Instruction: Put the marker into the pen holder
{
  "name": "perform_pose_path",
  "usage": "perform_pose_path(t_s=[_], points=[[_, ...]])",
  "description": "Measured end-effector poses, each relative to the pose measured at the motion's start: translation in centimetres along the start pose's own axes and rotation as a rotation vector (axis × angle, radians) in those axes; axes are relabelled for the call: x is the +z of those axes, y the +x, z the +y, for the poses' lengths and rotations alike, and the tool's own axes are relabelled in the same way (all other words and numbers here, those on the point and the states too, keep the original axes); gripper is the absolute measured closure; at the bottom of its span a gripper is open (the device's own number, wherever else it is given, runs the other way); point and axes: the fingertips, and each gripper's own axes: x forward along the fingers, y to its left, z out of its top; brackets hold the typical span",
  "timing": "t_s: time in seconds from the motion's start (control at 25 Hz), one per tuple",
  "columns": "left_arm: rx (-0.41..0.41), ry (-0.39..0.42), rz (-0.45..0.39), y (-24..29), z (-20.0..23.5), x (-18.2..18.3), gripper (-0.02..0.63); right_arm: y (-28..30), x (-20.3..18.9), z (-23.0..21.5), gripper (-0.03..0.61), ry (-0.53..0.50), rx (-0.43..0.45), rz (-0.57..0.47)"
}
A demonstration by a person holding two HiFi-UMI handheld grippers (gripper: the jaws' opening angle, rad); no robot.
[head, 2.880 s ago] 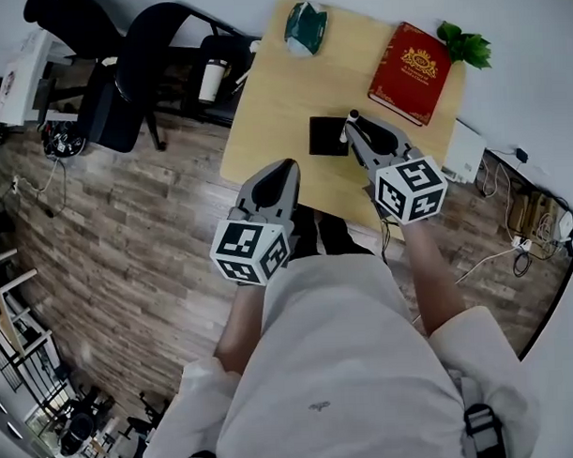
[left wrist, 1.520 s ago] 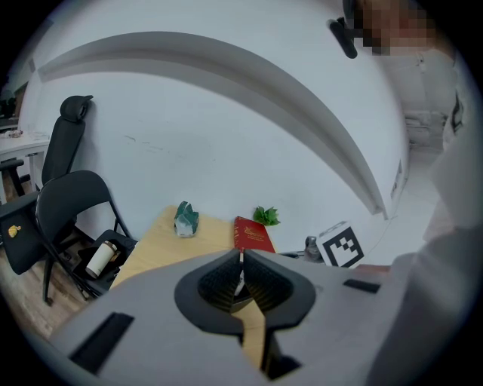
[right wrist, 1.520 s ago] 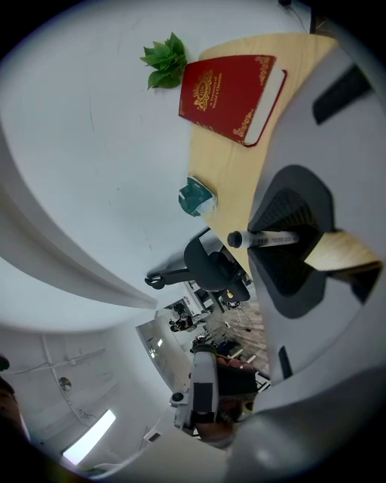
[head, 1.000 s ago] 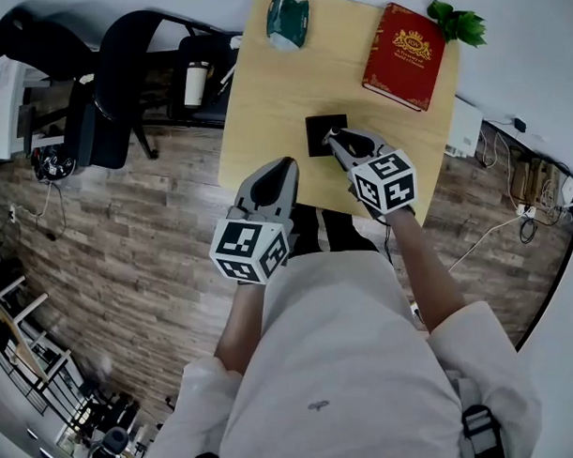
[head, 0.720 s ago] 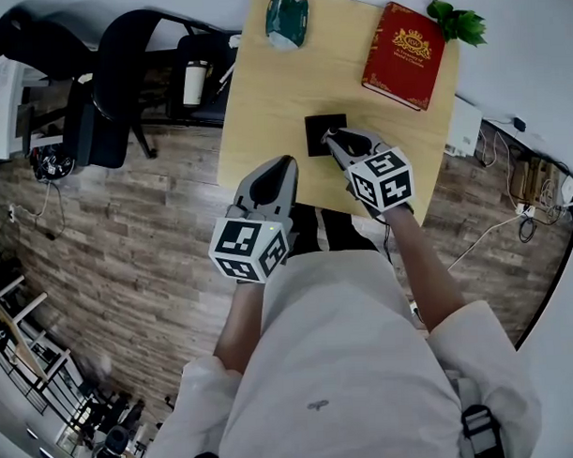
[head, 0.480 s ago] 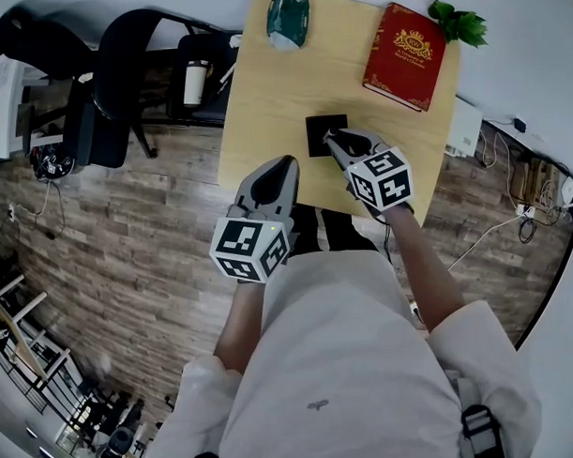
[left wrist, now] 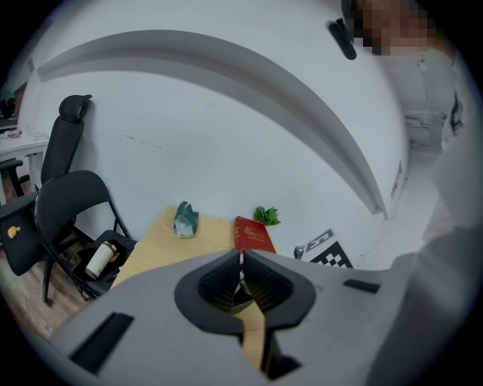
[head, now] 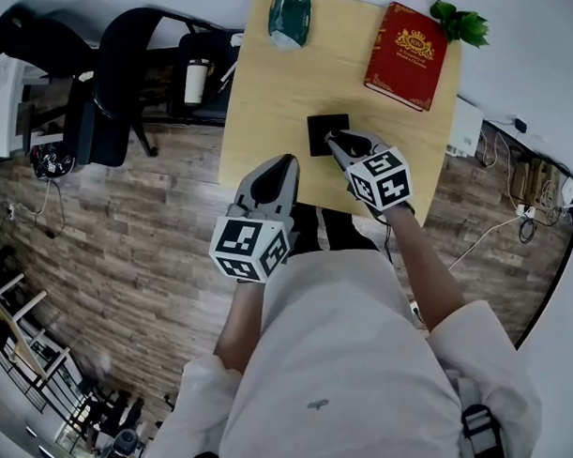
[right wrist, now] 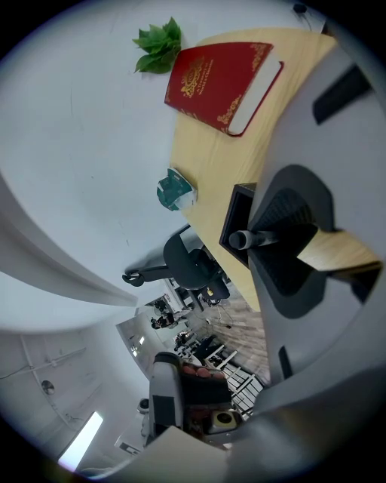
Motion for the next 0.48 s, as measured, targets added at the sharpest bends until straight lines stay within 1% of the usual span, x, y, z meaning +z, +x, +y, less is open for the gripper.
perform_pose_path(t_s=[0.48], points=[[-0.001, 0.001, -0.001, 0.06, -0.01, 0.19, 0.597, 0.09, -0.15, 0.06, 0.508, -0.010, 0.005, 0.012]])
